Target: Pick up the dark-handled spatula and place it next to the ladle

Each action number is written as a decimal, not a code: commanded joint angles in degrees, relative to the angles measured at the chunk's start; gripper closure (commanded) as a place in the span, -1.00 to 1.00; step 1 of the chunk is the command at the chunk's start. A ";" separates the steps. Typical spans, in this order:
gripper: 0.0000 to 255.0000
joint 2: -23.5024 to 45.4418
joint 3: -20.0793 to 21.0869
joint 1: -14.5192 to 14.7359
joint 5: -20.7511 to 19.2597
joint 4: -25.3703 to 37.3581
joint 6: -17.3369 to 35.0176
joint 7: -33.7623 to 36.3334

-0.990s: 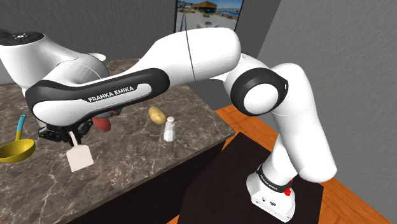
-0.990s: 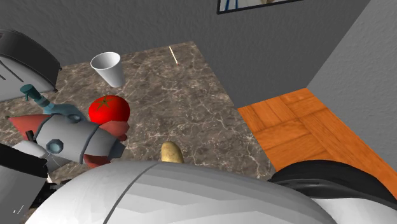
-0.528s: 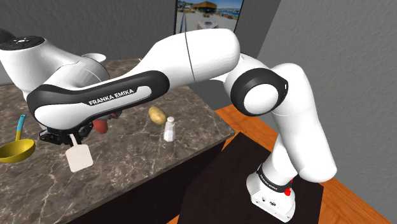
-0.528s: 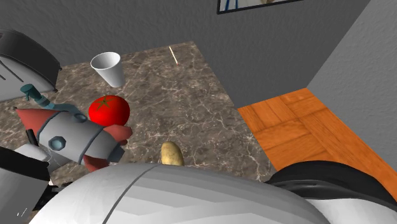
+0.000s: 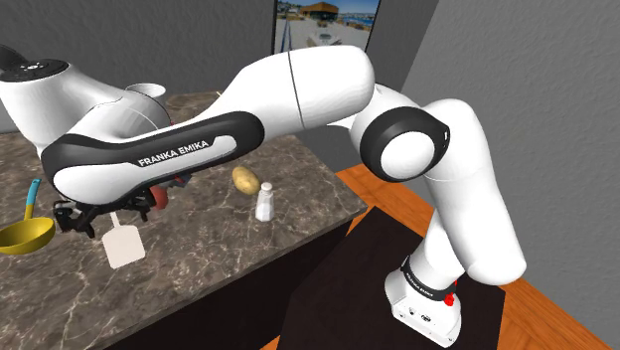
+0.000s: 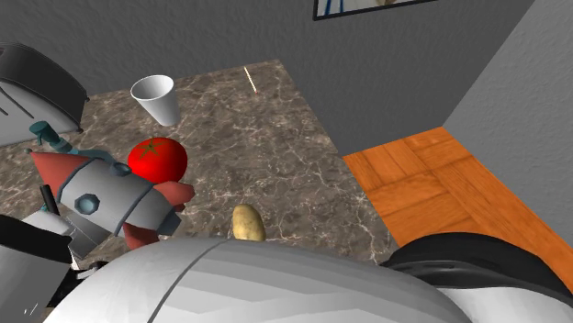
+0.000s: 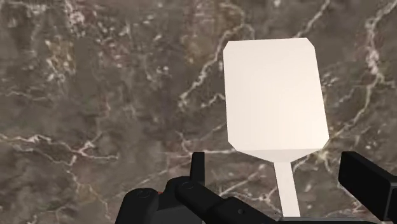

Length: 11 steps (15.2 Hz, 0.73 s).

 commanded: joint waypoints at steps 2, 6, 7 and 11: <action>-1.00 -1.18 0.22 0.27 0.33 2.90 -4.04 -0.28; -1.00 -1.48 0.28 0.37 0.41 3.91 -5.35 -0.37; -1.00 -1.48 0.28 0.37 0.41 3.92 -5.35 -0.37; -1.00 -1.48 0.28 0.37 0.41 3.92 -5.35 -0.37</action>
